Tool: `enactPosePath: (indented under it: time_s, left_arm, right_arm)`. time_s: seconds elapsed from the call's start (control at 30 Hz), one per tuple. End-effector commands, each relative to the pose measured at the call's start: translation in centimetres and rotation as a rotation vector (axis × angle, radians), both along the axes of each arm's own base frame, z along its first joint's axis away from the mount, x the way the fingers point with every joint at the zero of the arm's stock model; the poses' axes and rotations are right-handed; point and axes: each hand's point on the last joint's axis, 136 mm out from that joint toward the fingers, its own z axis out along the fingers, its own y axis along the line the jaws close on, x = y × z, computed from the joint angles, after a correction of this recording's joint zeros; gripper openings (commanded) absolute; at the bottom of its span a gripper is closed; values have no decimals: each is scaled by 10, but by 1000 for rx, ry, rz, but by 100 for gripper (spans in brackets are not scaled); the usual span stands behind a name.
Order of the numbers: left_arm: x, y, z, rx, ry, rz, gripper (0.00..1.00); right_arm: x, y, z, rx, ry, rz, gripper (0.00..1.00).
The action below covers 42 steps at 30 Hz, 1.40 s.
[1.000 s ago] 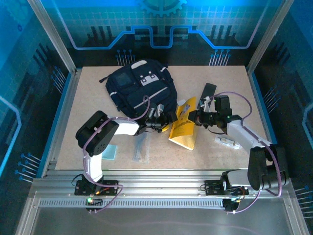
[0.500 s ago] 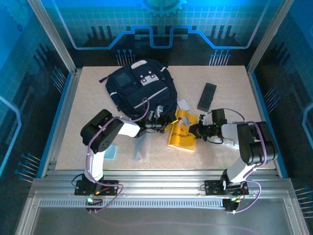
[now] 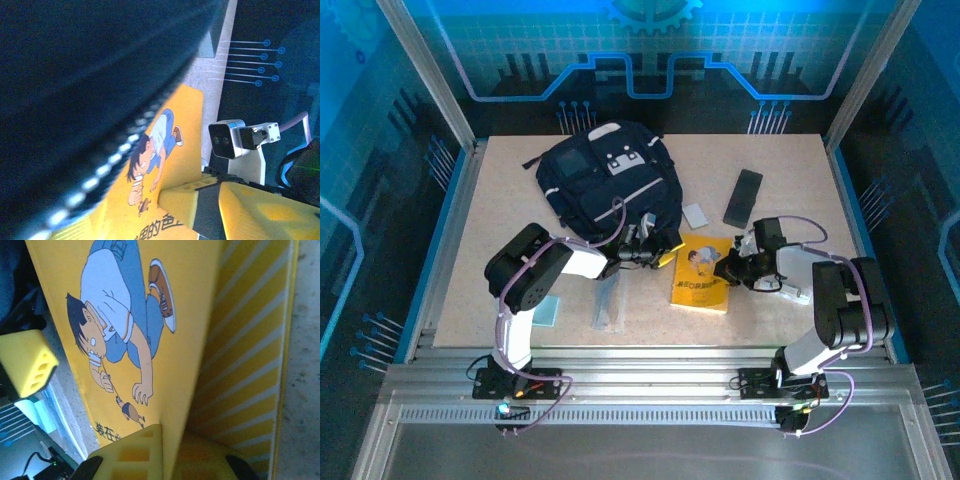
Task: Pack the student bag
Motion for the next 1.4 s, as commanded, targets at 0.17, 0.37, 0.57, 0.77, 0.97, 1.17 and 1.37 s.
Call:
enactPosePath:
  time_s: [0.17,0.37,0.57,0.77,0.97,1.17,1.37]
  left_arm:
    - [-2,-27,18,-43,-59,-86,52]
    - [-3,-6,17,64,-79,-65,63]
    - [5,26,30,82,-102,-12,76]
    - [19,44,48,37,-145,45,80]
    - [42,74,59,-40,-150,159,83]
    - [52,88,62,-120,-156,221,84]
    - [55,87,56,-191,-140,233,84]
  right_arm:
    - [-8,7,-12,-130,50,67,0]
    - [-3,15,14,-75,-17,69,0]
    - [19,30,95,39,-226,90,0]
    - [53,53,166,173,-367,125,0]
    - [82,93,208,247,-457,195,0]
    - [92,125,195,316,-435,246,0]
    - [97,136,106,394,-269,225,0]
